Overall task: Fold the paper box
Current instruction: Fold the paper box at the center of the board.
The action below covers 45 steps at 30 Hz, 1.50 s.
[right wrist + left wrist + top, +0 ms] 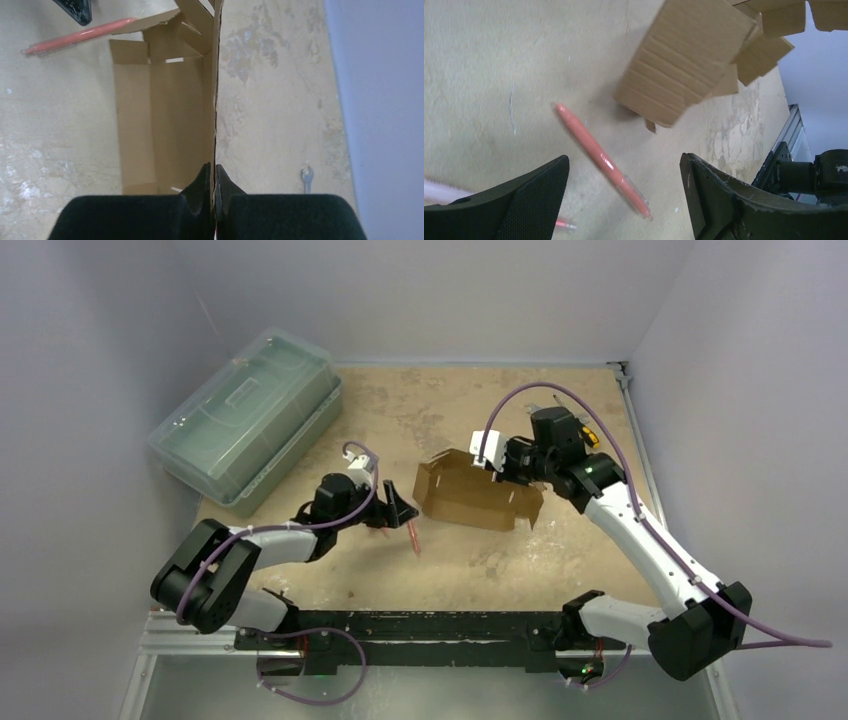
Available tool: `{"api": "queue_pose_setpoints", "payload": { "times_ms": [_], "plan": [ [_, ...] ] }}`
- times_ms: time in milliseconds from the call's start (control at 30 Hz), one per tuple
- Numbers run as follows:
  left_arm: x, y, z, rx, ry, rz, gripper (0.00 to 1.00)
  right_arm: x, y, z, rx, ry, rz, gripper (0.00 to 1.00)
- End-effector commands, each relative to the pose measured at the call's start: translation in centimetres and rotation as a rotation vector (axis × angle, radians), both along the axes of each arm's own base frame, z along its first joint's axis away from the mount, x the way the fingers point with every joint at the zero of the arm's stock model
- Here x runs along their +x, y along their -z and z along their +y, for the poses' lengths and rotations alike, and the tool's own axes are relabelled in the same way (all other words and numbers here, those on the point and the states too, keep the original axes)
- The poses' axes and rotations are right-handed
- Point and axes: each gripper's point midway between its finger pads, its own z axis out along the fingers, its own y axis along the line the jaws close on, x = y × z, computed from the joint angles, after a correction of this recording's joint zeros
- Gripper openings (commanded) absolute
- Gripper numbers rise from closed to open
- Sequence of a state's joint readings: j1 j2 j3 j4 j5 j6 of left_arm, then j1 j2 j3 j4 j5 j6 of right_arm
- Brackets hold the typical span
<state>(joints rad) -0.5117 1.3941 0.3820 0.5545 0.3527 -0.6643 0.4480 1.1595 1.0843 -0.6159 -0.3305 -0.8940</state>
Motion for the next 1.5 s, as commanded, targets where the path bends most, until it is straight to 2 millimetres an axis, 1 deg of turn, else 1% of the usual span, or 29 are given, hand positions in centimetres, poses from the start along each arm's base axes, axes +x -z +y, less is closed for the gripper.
{"api": "queue_pose_setpoints", "payload": {
  "times_ms": [0, 167, 267, 367, 467, 567, 667, 833, 1000, 1067, 1233, 1400, 1467],
  "plan": [
    [3.0, -4.3, -1.8, -0.049, 0.045, -0.201, 0.82, 1.1, -3.8, 0.9, 0.029, -0.042, -0.104, 0.0],
    [3.8, -6.2, -2.7, -0.072, 0.103, -0.363, 0.82, 1.7, -4.7, 0.7, 0.013, -0.038, -0.142, 0.0],
    [4.6, -7.1, -2.3, -0.039, 0.092, -0.484, 0.82, 2.4, -5.1, 0.5, -0.007, -0.033, -0.176, 0.0],
    [5.8, -7.2, -1.5, 0.018, 0.053, -0.547, 0.82, 3.3, -4.8, 0.2, -0.038, -0.021, -0.21, 0.0],
    [6.5, -6.5, -1.3, 0.05, 0.034, -0.531, 0.81, 3.8, -4.0, 0.4, -0.05, -0.026, -0.213, 0.0],
    [6.4, -5.6, -1.3, 0.054, 0.029, -0.502, 0.81, 3.3, -3.2, 0.7, -0.039, -0.044, -0.191, 0.0],
    [6.1, -4.5, -1.1, 0.047, 0.02, -0.455, 0.8, 2.8, -2.4, 0.7, -0.037, -0.048, -0.171, 0.0],
    [5.4, -2.7, -1.9, -0.02, 0.024, -0.339, 0.75, 1.7, -1.1, 0.8, -0.033, -0.064, -0.134, 0.0],
    [4.5, -1.3, -2.0, -0.071, 0.016, -0.277, 0.74, 0.6, 0.3, 0.8, -0.036, -0.082, -0.097, 0.0],
    [4.4, -1.1, -1.9, -0.07, 0.011, -0.271, 0.74, 0.2, 0.6, 0.8, -0.033, -0.086, -0.085, 0.0],
    [4.4, -1.4, -2.0, -0.068, 0.018, -0.262, 0.74, -0.8, 0.9, 1.1, -0.017, -0.101, -0.055, 0.0],
    [4.6, -1.4, -2.2, -0.059, 0.025, -0.249, 0.74, -1.4, 0.6, 1.3, 0.007, -0.106, -0.031, 0.0],
    [4.6, -0.9, -2.3, -0.049, 0.028, -0.227, 0.73, -1.7, 0.4, 1.5, 0.016, -0.111, -0.018, 0.0]
  ]
}}
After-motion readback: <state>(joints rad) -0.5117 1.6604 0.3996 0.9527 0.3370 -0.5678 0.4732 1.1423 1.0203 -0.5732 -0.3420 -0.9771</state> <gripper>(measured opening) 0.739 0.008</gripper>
